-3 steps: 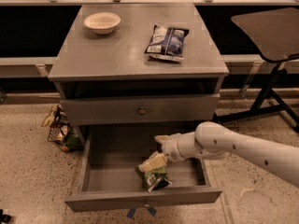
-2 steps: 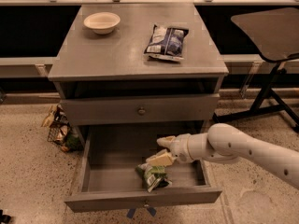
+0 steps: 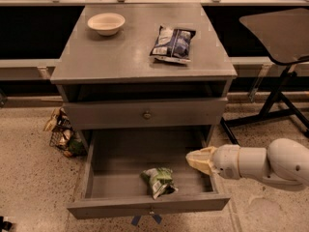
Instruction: Place green jalapeno chip bag into middle drawer
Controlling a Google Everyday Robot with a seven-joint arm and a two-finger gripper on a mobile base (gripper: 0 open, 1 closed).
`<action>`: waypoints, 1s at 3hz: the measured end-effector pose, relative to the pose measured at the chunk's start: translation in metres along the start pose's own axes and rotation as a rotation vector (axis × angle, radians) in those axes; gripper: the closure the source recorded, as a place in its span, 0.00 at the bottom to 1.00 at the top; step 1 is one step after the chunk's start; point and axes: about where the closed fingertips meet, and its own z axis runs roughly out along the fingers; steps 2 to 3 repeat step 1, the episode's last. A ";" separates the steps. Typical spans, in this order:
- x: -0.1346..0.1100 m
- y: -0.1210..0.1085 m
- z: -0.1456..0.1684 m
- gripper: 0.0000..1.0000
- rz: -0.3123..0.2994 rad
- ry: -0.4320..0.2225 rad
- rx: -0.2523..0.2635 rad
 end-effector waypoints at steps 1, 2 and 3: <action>0.000 0.000 0.007 0.75 -0.003 0.005 -0.004; 0.000 0.000 0.007 0.75 -0.003 0.005 -0.004; 0.000 0.000 0.007 0.75 -0.003 0.005 -0.004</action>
Offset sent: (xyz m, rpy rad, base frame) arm 0.0000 0.0000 0.0000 0.0000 0.0000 0.0000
